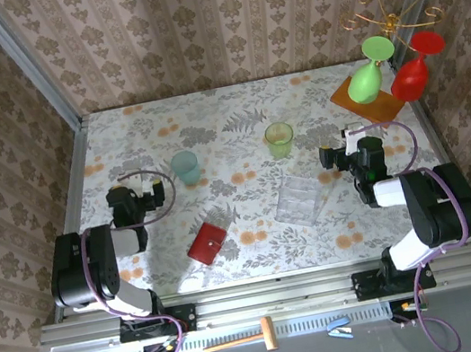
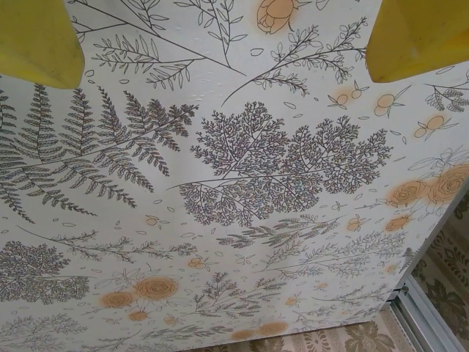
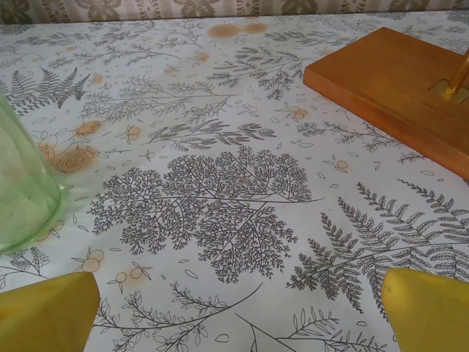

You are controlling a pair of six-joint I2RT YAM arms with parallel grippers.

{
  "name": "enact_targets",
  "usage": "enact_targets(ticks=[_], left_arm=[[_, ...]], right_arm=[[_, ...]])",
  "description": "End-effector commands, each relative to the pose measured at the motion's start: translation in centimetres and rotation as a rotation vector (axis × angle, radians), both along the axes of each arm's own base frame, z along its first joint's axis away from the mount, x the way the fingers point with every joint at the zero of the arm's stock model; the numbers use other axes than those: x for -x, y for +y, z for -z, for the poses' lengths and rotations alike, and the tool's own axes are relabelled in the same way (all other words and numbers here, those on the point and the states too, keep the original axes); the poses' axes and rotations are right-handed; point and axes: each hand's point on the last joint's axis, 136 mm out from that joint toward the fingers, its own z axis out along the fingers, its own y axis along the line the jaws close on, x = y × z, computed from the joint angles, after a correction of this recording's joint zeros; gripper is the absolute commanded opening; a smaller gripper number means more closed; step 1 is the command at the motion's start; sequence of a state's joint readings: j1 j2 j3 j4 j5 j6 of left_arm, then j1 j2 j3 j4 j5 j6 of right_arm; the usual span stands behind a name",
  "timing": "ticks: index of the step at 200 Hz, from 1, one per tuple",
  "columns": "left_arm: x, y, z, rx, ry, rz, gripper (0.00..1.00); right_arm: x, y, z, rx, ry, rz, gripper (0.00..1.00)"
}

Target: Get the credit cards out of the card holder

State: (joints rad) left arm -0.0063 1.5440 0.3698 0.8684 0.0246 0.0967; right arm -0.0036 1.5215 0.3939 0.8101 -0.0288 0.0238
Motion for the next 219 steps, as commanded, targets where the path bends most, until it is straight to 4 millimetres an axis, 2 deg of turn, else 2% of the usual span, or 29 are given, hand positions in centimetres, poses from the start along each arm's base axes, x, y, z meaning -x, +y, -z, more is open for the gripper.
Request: enact_targets(ticks=[1,219], left_arm=[[-1.07,-0.14,-1.45,0.018,-0.051,-0.010,1.00],[-1.02,-0.20,-1.44,0.014,-0.053,-0.013,1.00]], right_arm=[[-0.82,-0.30,-1.11,0.004,-0.041,0.027,1.00],[-0.79,-0.34,-1.16,0.004,-0.044,0.028,1.00]])
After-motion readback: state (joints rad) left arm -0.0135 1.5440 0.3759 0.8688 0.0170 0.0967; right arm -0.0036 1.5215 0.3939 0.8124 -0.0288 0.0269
